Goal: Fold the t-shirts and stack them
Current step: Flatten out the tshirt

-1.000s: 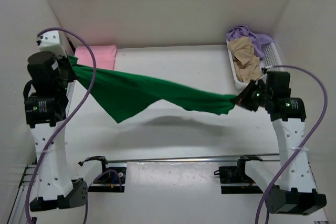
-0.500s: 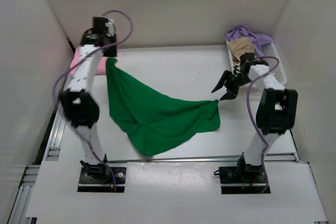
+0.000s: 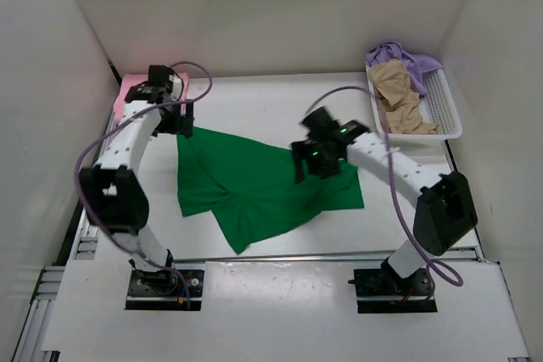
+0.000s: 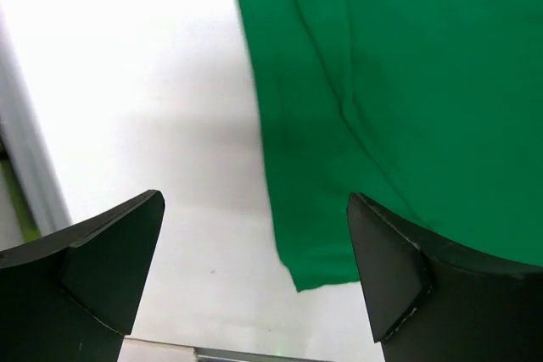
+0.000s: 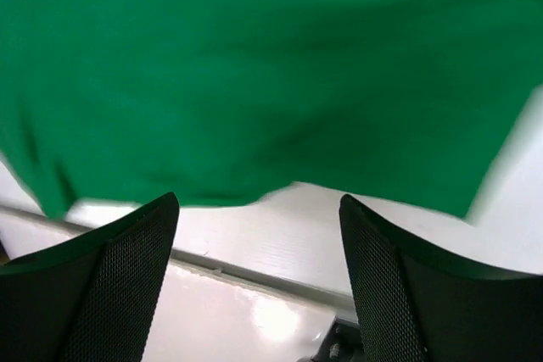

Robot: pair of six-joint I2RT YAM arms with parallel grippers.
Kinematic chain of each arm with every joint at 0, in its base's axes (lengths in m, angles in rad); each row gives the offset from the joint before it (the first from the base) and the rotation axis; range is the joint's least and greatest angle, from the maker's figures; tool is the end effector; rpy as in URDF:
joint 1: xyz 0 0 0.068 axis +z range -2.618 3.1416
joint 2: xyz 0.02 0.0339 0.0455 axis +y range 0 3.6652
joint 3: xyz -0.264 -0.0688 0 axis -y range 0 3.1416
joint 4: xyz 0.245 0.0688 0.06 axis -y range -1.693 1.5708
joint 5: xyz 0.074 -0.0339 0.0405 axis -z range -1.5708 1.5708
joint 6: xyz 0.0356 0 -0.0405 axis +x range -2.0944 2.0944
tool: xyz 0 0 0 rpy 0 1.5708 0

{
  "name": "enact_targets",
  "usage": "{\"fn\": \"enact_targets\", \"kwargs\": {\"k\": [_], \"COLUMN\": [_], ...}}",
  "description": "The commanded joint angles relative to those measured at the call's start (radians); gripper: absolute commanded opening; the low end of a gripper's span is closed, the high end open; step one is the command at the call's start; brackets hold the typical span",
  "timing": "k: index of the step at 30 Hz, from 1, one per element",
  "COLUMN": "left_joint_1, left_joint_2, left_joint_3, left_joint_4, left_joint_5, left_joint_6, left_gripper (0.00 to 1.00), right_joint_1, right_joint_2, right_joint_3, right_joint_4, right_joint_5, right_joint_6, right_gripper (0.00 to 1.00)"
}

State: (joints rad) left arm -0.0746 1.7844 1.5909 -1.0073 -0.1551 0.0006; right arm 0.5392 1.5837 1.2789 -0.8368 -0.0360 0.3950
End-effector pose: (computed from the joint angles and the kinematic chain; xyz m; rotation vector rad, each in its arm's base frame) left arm 0.3668 -0.0219 0.2815 0.0636 2.7596 0.1952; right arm 0.2746 0.1658 0.2615 -0.2094 2.7493 0.3149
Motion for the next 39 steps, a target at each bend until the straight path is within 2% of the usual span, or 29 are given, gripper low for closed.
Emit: {"fn": "enact_targets", "kwargs": {"k": [1,3,6,8,10,14,18,25,29,30,33,34,36,39], "left_joint_1": [0.059,0.085,0.105,0.105,0.091,0.065,0.065,0.065,0.075,0.075,0.075,0.075,0.075,0.075], "left_joint_2": [-0.156,-0.187,-0.218,-0.218,-0.218,-0.227,-0.195,-0.083,-0.072,-0.072,-0.063,-0.063,-0.042,-0.033], "left_joint_3": [-0.093,-0.135,-0.221,-0.303,-0.363,-0.474,-0.535,-0.545,-0.536,-0.536,-0.536,-0.536,-0.546,-0.546], "left_joint_4": [0.075,0.084,0.07,0.056,0.056,0.078,0.134,0.154,0.145,0.145,0.145,0.145,0.145,0.145], "left_joint_5": [0.003,0.014,0.014,0.026,0.058,0.133,0.158,0.103,0.115,0.115,0.115,0.115,0.094,0.065], "left_joint_6": [-0.001,-0.001,-0.001,-0.001,-0.001,-0.001,-0.001,-0.001,-0.001,-0.001,-0.001,-0.001,-0.001,-0.001], "left_gripper": [1.0,1.0,1.0,1.0,0.99,0.99,0.97,0.95,0.95,0.95,0.95,0.94,0.92,0.81], "right_joint_1": [0.264,0.415,0.554,0.619,0.648,0.711,0.74,0.798,0.808,0.808,0.797,0.797,0.797,0.753], "right_joint_2": [0.028,0.132,0.302,0.411,0.456,0.457,0.404,0.331,0.419,0.436,0.434,0.405,0.353,0.258], "right_joint_3": [0.011,0.072,0.229,0.337,0.37,0.324,0.251,0.116,0.137,0.151,0.155,0.127,0.103,0.135], "right_joint_4": [0.145,0.172,0.144,0.108,0.082,0.14,0.206,0.313,0.314,0.305,0.318,0.318,0.334,0.279], "right_joint_5": [0.088,0.088,0.097,0.097,0.123,0.067,0.1,0.1,0.1,0.114,0.104,0.116,0.116,0.116], "right_joint_6": [-0.113,-0.204,-0.301,-0.334,-0.36,-0.384,-0.413,-0.423,-0.355,-0.328,-0.297,-0.297,-0.297,-0.309], "right_gripper": [0.8,0.79,0.79,0.79,0.79,0.74,0.64,0.59,0.57,0.55,0.23,0.04,0.0,0.0]}}
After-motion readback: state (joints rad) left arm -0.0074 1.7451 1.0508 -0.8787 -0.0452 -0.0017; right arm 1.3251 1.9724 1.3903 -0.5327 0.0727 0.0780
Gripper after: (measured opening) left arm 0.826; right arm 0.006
